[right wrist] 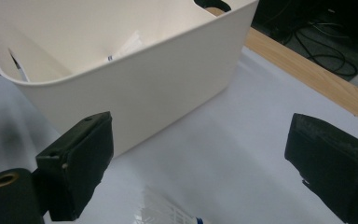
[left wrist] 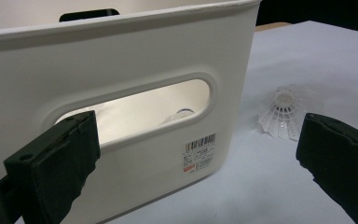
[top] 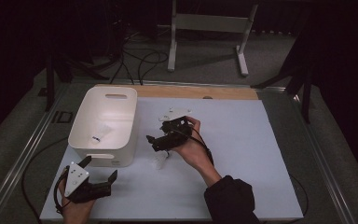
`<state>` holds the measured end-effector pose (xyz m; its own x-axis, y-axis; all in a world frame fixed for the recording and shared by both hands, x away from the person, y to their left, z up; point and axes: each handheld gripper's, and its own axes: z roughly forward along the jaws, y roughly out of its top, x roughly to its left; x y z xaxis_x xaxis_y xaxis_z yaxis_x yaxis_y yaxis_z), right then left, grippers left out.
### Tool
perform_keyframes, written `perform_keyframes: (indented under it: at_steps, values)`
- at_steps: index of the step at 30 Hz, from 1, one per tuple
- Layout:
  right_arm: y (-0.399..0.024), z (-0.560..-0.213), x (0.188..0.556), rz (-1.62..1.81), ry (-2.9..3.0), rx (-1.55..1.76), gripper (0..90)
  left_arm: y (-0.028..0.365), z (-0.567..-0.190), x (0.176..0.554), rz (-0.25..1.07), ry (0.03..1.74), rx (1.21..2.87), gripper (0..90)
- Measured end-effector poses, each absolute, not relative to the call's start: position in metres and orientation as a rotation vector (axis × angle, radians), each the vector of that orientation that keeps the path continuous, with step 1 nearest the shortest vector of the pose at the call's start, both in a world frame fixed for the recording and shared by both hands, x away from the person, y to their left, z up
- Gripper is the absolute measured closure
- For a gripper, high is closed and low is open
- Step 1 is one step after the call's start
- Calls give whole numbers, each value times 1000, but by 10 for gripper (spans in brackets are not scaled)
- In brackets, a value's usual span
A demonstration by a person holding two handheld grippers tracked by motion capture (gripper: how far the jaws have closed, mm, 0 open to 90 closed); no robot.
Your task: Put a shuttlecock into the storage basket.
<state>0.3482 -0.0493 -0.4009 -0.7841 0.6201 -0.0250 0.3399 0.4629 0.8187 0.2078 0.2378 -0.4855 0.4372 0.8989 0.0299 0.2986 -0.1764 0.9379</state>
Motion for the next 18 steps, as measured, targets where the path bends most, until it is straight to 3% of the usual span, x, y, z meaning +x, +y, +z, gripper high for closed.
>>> perform_keyframes:
  at_steps: [18]
  values:
    - [-54,-416,345,1228,2416,849,75,237,-486,208,766,1044,1710,1]
